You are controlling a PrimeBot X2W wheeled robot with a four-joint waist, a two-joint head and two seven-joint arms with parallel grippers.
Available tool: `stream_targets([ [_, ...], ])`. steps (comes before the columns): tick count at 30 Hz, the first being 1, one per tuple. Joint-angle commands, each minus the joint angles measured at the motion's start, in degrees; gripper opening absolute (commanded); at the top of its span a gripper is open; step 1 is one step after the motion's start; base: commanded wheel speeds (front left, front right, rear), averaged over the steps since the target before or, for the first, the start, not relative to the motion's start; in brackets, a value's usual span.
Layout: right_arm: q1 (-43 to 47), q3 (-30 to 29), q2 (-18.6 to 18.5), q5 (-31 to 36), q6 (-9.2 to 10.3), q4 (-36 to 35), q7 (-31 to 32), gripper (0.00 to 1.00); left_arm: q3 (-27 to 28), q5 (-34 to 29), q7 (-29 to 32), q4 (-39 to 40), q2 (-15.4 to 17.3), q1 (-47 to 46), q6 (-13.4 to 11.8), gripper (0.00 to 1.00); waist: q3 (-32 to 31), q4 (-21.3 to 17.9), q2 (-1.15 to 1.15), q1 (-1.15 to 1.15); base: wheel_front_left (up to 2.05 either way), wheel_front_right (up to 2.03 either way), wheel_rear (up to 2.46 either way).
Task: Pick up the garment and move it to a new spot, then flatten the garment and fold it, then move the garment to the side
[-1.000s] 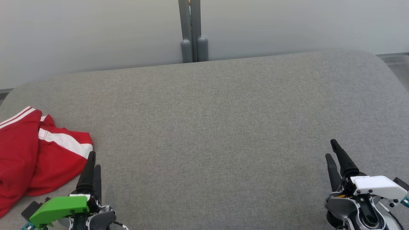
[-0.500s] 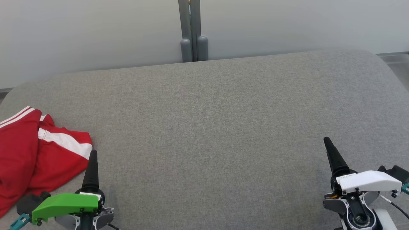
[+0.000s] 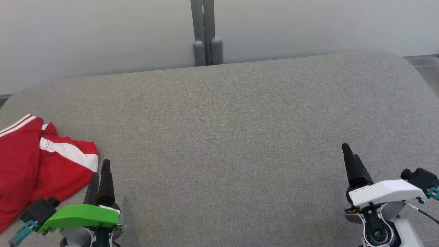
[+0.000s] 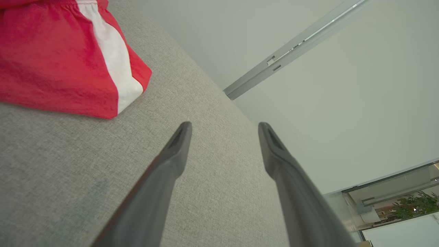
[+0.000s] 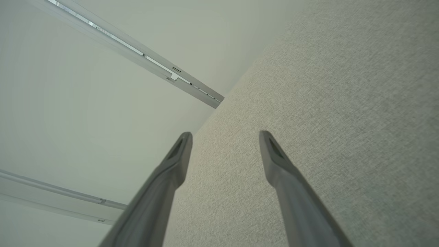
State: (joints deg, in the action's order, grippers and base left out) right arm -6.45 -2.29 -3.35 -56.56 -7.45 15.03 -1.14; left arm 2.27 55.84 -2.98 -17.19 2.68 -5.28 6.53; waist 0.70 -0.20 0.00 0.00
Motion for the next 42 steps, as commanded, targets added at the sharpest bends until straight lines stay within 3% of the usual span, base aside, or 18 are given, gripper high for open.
stream_targets([
  [1, -1.5, 0.4, -0.5, 2.2, -0.03, -1.3, -0.7, 1.00, 0.0, -2.6, -0.6, 0.8, 0.7, -1.0, -0.2, 1.00, 0.0, 0.0, 0.00, 0.00, 0.00, 0.00, 0.00],
  [42, -1.1, 2.0, -0.5, 33.0, -0.04, -3.4, -8.1, 1.00, -2.4, -31.8, -7.0, -0.4, 1.7, 0.4, -3.2, 1.00, 0.4, -0.6, 0.00, 0.00, 0.00, 0.00, 0.00],
])
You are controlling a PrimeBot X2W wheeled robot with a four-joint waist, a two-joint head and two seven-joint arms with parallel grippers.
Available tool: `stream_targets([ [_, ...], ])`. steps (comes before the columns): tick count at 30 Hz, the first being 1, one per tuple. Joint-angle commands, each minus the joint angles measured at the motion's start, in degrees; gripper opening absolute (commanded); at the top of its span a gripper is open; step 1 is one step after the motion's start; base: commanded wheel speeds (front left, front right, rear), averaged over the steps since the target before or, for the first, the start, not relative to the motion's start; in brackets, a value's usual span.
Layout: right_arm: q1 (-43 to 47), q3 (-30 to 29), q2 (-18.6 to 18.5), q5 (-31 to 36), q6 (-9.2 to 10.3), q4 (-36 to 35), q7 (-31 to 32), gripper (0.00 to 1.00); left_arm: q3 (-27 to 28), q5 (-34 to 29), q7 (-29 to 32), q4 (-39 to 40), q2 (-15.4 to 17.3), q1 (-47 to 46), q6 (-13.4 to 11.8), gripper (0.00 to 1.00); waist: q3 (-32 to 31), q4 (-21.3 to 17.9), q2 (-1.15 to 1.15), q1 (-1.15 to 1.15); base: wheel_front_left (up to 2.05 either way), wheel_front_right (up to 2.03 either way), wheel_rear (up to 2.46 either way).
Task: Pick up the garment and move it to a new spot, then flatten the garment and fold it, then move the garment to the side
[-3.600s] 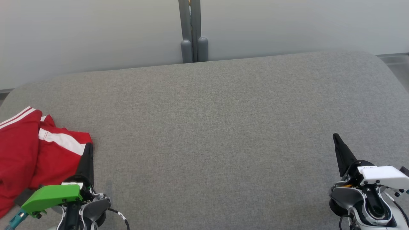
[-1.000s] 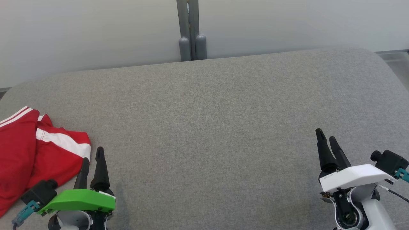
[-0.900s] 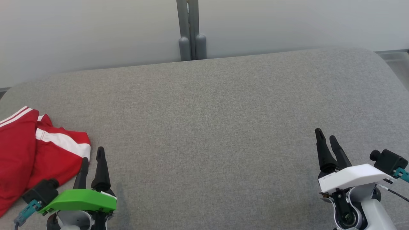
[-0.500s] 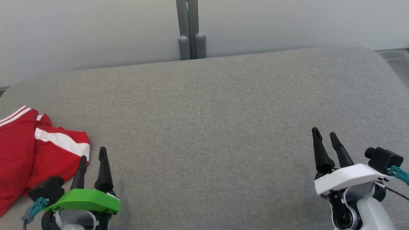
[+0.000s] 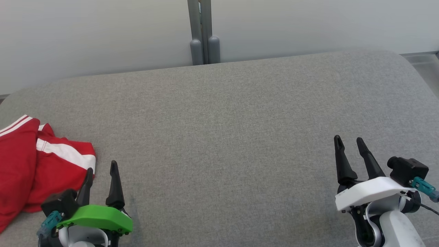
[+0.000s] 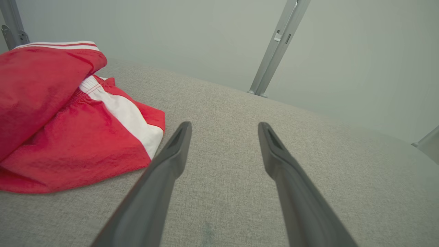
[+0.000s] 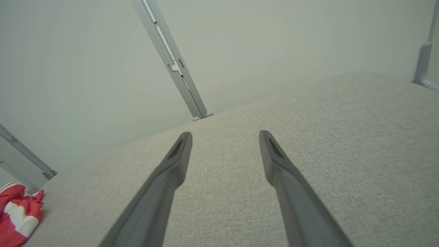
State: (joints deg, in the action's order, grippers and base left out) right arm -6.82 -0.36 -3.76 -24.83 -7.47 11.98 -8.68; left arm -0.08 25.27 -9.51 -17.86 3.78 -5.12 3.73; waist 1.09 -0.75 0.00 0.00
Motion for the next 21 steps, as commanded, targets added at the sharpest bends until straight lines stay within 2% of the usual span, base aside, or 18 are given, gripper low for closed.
stream_targets([
  [1, -0.7, 0.2, -0.1, 1.9, -0.03, -0.2, -0.7, 1.00, 0.1, -1.7, -0.6, 0.3, 0.5, 0.3, -0.5, 1.00, 0.0, -0.1, 0.00, 0.00, 0.00, 0.00, 0.00],
  [21, -0.4, 0.1, 0.0, 13.3, -0.03, -0.3, -3.4, 1.00, -1.2, -12.6, -2.9, 0.6, 1.0, 0.9, -1.4, 1.00, 0.1, -0.4, 0.00, 0.00, 0.00, 0.00, 0.00],
])
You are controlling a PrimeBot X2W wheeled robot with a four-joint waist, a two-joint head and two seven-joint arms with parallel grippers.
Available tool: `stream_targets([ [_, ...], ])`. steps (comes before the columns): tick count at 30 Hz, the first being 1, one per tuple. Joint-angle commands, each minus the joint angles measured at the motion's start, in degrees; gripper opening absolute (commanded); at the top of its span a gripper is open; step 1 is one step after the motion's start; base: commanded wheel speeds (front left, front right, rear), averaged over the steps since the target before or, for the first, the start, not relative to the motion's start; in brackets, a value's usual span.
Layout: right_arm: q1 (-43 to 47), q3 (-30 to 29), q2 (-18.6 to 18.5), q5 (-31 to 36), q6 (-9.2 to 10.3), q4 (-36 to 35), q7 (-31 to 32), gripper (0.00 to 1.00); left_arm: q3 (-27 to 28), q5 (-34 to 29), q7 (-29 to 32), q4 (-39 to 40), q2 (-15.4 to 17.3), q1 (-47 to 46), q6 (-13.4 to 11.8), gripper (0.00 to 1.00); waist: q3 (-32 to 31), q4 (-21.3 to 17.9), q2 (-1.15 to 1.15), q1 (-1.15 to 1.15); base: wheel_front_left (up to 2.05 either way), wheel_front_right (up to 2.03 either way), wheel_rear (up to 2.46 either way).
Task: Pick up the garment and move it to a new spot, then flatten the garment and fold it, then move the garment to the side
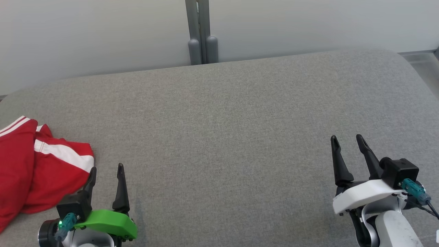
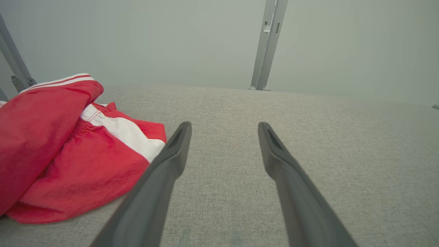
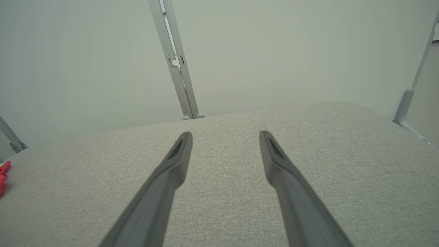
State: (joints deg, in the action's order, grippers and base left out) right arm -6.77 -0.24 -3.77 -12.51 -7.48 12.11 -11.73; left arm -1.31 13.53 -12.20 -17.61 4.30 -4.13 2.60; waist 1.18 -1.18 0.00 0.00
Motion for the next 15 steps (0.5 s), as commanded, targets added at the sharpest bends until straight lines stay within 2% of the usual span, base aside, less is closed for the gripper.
stream_targets([
  [1, -0.5, -0.1, 0.0, 1.5, -0.02, -0.5, -0.6, 1.00, 0.0, -1.4, -0.4, 0.3, 0.5, 0.0, -0.3, 1.00, 0.0, 0.0, 0.00, 0.00, 0.00, 0.00, 0.00],
  [15, -0.4, -1.3, 0.3, 8.2, -0.02, -1.4, -2.2, 1.00, 0.5, -7.2, -1.9, 0.9, 0.3, 0.5, -1.1, 1.00, 0.4, -0.3, 0.00, 0.00, 0.00, 0.00, 0.00],
])
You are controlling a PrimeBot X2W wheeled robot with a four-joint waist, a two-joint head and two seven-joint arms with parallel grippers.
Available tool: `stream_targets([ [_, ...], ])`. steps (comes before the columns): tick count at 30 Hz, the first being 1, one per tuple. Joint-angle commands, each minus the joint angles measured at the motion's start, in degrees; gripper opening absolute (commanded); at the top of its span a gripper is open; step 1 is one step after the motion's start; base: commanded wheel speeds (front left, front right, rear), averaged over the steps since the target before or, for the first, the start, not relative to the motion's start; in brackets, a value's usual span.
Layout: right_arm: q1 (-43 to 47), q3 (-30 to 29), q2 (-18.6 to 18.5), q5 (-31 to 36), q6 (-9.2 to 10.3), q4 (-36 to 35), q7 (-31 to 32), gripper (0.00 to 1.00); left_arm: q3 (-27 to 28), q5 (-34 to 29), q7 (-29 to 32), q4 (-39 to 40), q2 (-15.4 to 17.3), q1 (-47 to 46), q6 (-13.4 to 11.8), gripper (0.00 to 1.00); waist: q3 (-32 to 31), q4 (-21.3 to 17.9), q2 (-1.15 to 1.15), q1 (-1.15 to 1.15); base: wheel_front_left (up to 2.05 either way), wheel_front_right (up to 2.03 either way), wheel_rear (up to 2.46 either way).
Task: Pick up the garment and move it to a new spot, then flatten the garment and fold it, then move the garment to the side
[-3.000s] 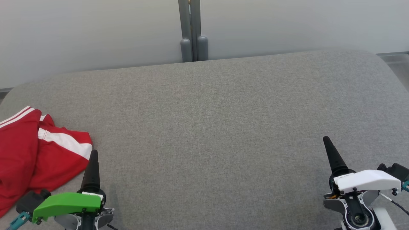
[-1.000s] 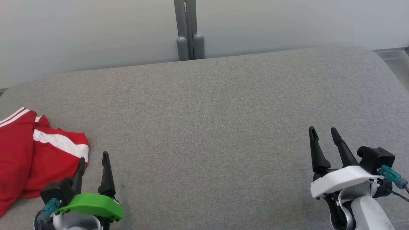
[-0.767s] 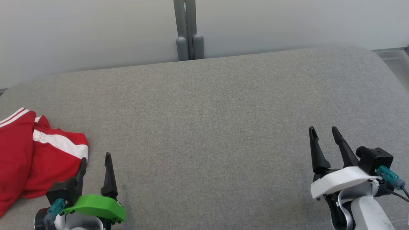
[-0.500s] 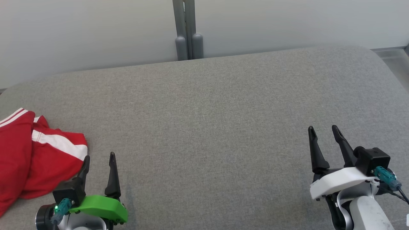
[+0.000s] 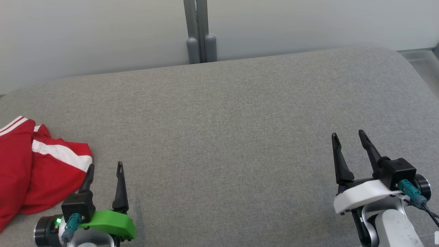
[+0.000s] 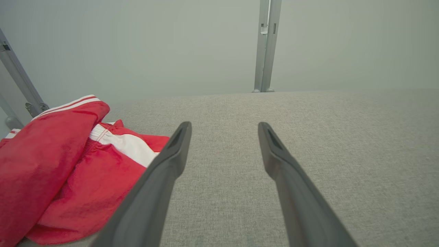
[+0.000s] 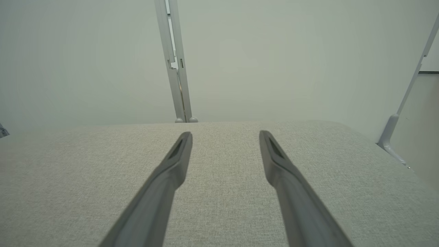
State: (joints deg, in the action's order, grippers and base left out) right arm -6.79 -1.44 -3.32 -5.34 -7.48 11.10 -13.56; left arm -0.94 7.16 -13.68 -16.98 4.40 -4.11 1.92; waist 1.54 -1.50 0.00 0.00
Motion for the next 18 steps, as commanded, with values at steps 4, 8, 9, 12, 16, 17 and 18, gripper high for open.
stream_targets([
  [4, -0.2, -0.6, 0.0, 2.5, -0.02, -0.4, -0.8, 1.00, 0.8, -2.1, -0.7, 0.2, -0.1, 0.6, -0.5, 1.00, 0.0, 0.0, 0.00, 0.00, 0.00, 0.00, 0.00],
  [8, 0.0, -1.3, 0.1, 5.0, -0.02, -1.0, -1.3, 1.00, 1.6, -3.3, -1.2, -0.3, -0.4, 0.8, -0.4, 1.00, 0.1, -0.1, 0.00, 0.00, 0.00, 0.00, 0.00],
  [9, 0.0, -1.3, 0.1, 5.6, -0.02, -1.1, -1.4, 1.00, 1.8, -3.6, -1.2, -0.3, -0.4, 0.9, -0.6, 1.00, 0.1, -0.1, 0.00, 0.00, 0.00, 0.00, 0.00],
  [12, 0.2, -1.3, 0.2, 7.0, -0.02, -1.2, -1.7, 1.00, 2.1, -4.8, -1.6, -0.4, -0.6, 0.9, -0.4, 1.00, 0.2, -0.1, 0.00, 0.00, 0.00, 0.00, 0.00],
  [16, 0.4, -0.5, 0.2, 6.9, -0.02, -1.0, -1.7, 1.00, 2.5, -4.8, -1.5, -0.6, -0.8, 0.8, -0.1, 1.00, 0.3, 0.4, 0.00, 0.00, 0.00, 0.00, 0.00],
  [17, 0.4, -0.5, 0.2, 6.9, -0.02, -1.0, -1.7, 1.00, 2.5, -4.8, -1.5, -0.6, -0.8, 0.8, -0.1, 1.00, 0.3, 0.4, 0.00, 0.00, 0.00, 0.00, 0.00],
  [18, 0.5, 0.1, 0.2, 6.8, -0.02, -0.9, -1.7, 1.00, 2.7, -4.7, -1.5, -0.7, -0.8, 0.8, -0.3, 1.00, 0.4, 0.8, 0.00, 0.00, 0.00, 0.00, 0.00],
])
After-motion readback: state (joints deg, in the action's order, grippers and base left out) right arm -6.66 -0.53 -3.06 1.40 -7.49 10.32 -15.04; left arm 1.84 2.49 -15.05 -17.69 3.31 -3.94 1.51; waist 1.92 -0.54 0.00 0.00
